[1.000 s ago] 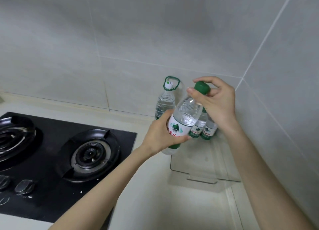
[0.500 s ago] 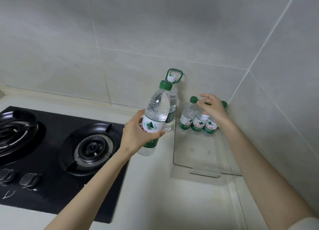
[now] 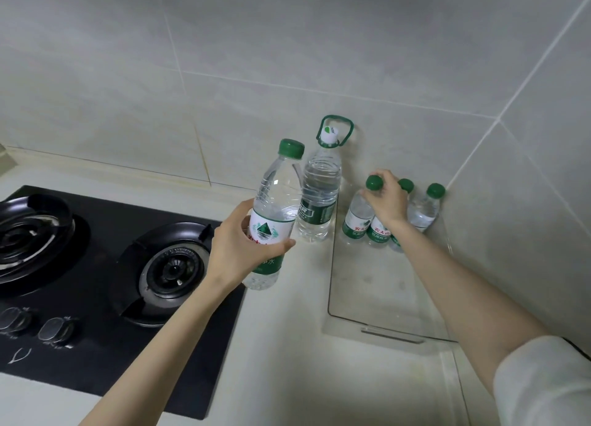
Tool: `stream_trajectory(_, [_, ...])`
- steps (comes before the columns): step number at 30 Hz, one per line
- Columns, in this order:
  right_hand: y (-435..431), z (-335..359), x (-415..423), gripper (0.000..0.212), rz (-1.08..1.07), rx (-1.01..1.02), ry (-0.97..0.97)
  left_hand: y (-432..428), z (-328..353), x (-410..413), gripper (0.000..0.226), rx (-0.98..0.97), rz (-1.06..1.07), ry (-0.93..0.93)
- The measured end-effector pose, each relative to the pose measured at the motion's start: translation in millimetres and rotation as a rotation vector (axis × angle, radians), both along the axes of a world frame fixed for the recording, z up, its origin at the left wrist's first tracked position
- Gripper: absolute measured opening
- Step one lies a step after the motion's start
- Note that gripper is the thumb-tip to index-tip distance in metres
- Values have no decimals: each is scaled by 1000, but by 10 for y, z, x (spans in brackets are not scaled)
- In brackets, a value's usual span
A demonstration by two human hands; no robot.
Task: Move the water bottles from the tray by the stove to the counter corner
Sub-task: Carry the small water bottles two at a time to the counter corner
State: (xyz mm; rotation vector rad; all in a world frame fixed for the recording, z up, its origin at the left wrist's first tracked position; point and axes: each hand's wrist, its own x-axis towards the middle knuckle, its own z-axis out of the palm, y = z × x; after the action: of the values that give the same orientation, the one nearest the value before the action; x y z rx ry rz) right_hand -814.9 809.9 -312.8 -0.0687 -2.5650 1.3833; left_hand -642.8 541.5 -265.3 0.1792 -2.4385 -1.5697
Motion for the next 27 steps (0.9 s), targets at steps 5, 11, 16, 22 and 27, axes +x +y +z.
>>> stream_trajectory(5, [-21,-56,137,40,18,-86,45,-2,1,17,61,4,22,5])
stream_trajectory(11, [-86,231,332,40,-129,-109,144,-61,80,129,60,7,18,12])
stream_trajectory(16, [-278,880,672,37,-87,-212,307,-96,194,300,56,63,38,26])
stream_trajectory(22, [-520,1524,1166,37,35,-288,389,-196,483,596,54,101,83,89])
stream_trajectory(27, [-826,1788,1542,37,220,-453,336,-338,707,891,54,116,159,130])
